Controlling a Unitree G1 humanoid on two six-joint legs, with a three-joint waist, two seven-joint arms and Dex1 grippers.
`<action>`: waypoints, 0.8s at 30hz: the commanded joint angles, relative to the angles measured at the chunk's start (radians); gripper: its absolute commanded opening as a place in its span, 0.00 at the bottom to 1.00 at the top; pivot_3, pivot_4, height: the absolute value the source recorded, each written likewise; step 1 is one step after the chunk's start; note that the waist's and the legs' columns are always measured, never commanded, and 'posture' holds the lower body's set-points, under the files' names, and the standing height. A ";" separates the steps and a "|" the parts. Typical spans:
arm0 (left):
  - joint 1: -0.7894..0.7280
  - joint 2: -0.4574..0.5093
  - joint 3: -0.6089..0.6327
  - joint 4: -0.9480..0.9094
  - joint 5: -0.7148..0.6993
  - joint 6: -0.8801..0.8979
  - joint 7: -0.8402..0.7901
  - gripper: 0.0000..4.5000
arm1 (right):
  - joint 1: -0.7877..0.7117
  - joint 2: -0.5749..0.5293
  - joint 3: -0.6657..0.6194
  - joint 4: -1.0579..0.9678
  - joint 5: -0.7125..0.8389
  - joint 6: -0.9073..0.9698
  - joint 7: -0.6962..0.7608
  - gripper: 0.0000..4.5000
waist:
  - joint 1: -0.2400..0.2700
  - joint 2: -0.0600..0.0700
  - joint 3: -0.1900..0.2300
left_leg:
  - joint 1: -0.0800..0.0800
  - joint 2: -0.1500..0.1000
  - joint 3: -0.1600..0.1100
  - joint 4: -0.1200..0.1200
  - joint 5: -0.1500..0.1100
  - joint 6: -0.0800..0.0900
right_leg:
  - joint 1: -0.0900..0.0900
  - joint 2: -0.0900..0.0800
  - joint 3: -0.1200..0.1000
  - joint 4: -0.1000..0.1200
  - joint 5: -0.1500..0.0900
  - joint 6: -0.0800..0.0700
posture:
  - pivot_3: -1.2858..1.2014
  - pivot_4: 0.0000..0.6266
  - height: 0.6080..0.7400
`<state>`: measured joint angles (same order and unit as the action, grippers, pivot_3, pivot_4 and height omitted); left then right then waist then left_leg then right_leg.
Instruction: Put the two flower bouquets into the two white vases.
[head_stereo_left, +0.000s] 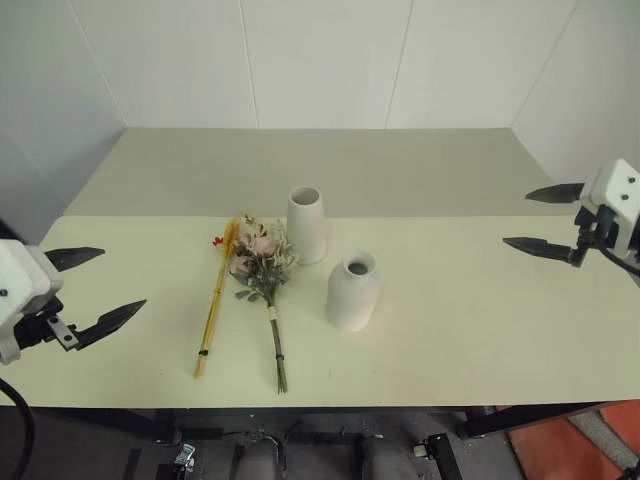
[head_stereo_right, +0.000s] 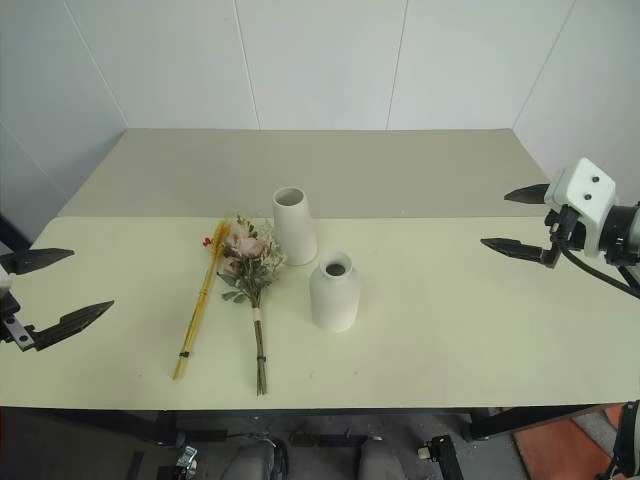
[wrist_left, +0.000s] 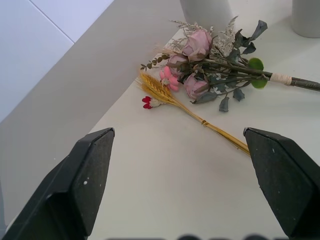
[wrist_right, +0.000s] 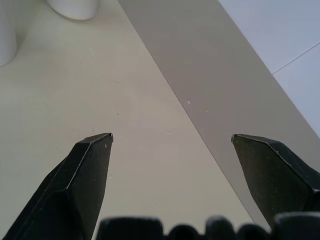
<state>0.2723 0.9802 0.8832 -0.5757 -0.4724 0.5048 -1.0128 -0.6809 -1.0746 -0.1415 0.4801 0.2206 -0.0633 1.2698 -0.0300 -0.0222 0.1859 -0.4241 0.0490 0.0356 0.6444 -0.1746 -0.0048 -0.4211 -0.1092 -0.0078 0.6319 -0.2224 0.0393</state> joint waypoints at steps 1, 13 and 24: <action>-0.004 0.006 0.019 -0.003 0.008 -0.011 0.001 1.00 | 0.002 -0.021 -0.030 -0.032 0.008 0.004 -0.011 0.99 | 0.000 0.000 0.000 | 0.000 0.000 0.000 0.000 0.000 0.000 | 0.000 0.000 0.000 0.000 0.000 0.000 | 0.52 0.24 1.00; -0.077 -0.017 -0.027 -0.050 0.006 0.051 0.141 1.00 | 0.008 -0.014 -0.034 -0.067 0.034 0.044 -0.001 0.99 | 0.002 0.000 0.000 | 0.000 0.000 0.000 0.000 0.000 0.000 | 0.000 0.000 0.000 0.000 0.000 0.000 | 0.52 0.24 1.00; -0.663 -0.122 -0.636 -0.128 0.016 0.791 0.680 1.00 | -0.008 -0.017 -0.037 -0.210 0.103 0.143 0.041 0.99 | 0.020 -0.002 0.000 | 0.000 -0.001 0.000 0.001 0.000 0.000 | 0.001 0.001 0.002 0.000 0.003 0.004 | 0.52 0.24 1.00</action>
<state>-0.3329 0.8819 0.2892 -0.7261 -0.4562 1.1744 -0.3905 -0.6693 -1.0732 -0.1458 0.3037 0.2994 0.0721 1.3072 -0.0103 -0.0240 0.1862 -0.4245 0.0480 0.0358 0.6454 -0.1745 -0.0048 -0.4197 -0.1082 -0.0052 0.6316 -0.2194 0.0439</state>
